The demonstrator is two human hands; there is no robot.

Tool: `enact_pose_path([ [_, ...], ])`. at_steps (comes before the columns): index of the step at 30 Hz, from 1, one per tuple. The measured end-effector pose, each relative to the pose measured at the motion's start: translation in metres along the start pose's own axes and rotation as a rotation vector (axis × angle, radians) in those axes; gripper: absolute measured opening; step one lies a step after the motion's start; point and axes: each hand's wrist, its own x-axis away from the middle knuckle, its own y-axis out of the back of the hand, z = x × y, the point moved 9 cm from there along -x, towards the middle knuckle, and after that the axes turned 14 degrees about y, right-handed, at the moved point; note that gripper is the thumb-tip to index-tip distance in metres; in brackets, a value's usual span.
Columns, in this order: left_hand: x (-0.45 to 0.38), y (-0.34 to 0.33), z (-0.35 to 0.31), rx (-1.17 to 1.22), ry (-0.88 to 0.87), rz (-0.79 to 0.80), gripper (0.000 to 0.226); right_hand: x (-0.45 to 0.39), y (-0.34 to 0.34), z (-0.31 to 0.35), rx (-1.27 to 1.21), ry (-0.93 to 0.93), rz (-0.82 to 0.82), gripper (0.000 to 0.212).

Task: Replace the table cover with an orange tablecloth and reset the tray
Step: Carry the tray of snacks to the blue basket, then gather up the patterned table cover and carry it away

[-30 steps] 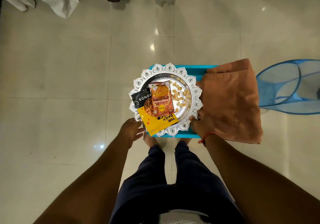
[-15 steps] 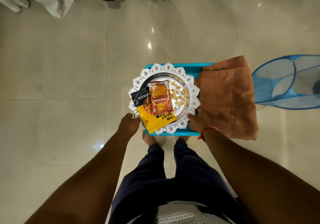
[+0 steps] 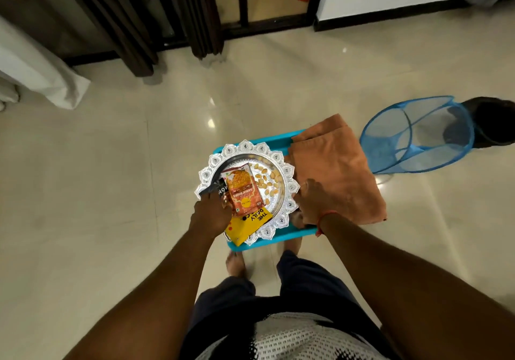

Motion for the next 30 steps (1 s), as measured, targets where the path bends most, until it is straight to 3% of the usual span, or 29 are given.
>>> enact_pose_path([
  [6,0.015,0.028,-0.043,-0.159,-0.202,-0.023,0.066,0.043,0.007,0.016,0.146,0.078,0.072,0.056],
  [15,0.100,0.028,-0.157,-0.526,-0.711,-0.179,0.078,0.153,0.064,-0.028,-0.080,-0.122,-0.390,0.073],
  [21,0.226,-0.044,-0.245,-0.737,-1.020,-0.220,0.082,0.265,0.097,-0.110,-0.076,-0.321,-0.579,0.073],
  [25,0.310,-0.102,-0.276,-0.719,-1.206,-0.173,0.104,0.340,0.100,-0.168,-0.099,-0.436,-0.647,0.072],
  [30,0.380,-0.191,-0.297,-0.795,-1.238,-0.135,0.080,0.439,0.087,-0.256,-0.124,-0.538,-0.684,0.071],
])
